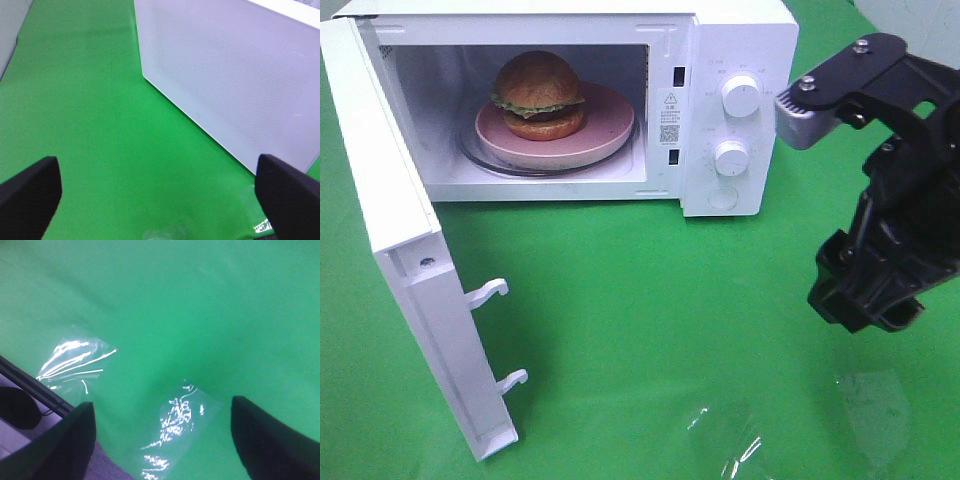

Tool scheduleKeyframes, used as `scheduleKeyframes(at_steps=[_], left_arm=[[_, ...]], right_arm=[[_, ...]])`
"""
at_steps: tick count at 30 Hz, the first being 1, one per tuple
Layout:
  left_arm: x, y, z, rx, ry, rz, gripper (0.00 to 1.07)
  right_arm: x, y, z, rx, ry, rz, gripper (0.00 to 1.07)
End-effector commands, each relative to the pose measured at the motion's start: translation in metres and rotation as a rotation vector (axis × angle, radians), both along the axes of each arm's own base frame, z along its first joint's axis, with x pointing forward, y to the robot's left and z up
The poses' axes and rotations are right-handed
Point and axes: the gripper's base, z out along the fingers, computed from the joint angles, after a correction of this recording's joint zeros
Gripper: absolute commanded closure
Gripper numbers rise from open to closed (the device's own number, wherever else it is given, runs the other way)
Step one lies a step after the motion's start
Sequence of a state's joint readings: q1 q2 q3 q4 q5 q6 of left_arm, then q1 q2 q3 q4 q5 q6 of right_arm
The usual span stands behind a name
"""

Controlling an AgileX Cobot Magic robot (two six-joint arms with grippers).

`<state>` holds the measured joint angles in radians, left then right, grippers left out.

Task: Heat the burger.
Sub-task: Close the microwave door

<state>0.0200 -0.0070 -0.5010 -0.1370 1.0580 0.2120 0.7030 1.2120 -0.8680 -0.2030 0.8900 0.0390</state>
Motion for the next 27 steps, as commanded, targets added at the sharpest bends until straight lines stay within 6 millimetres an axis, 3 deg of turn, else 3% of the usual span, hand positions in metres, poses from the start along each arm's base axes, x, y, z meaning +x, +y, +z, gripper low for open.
scheduleKeyframes(at_steps=[1,7,18,27], left_arm=[[-0.002,0.000,0.001,-0.002,-0.029,-0.005,0.09],[-0.002,0.000,0.001,-0.002,-0.029,-0.005,0.09],[-0.002,0.000,0.001,-0.002,-0.029,-0.005,0.09],[-0.002,0.000,0.001,-0.002,-0.029,-0.005,0.09]], right_arm=[[-0.010,-0.008,0.004,0.010,0.003,-0.028,0.34],[-0.037,-0.031,0.016,0.072,-0.037,-0.094,0.34],[-0.071,-0.063,0.011,0.146,-0.084,-0.163,0.34],[-0.087,-0.101,0.000,0.191,-0.142,-0.413,0.34]])
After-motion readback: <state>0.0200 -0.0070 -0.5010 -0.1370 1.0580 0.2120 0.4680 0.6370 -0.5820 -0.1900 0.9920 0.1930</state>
